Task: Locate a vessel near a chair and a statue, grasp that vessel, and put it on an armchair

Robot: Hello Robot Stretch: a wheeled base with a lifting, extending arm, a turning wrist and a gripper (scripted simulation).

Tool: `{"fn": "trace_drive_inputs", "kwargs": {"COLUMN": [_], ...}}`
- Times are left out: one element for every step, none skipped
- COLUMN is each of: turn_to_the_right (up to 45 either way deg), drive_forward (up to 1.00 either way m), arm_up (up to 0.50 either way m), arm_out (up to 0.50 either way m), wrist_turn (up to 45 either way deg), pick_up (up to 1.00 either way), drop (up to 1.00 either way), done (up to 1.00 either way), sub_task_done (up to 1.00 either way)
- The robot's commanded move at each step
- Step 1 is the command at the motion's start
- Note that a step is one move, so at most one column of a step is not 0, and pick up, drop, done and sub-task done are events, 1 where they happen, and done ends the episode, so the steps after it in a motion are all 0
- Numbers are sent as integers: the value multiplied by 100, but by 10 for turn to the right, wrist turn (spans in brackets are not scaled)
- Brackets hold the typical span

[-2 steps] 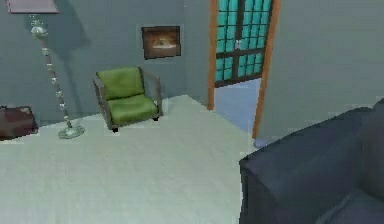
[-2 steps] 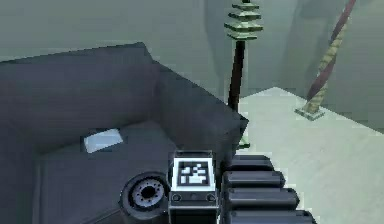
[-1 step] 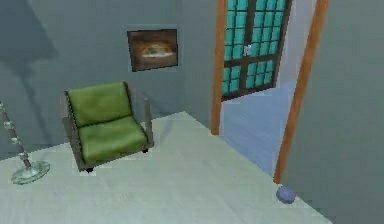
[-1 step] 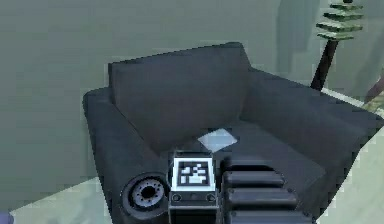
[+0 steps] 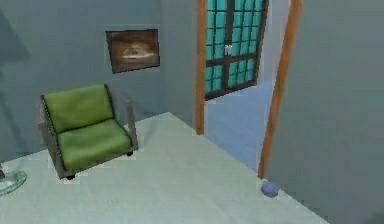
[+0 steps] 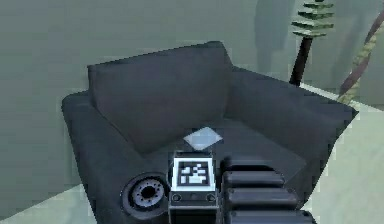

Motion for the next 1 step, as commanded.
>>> {"fn": "trace_drive_inputs", "kwargs": {"turn_to_the_right": [0], "drive_forward": [20], "arm_up": [0], "arm_out": [0], "wrist_turn": [0], "pick_up": [0], "drop": [0], "done": [0], "sub_task_done": [0]}}
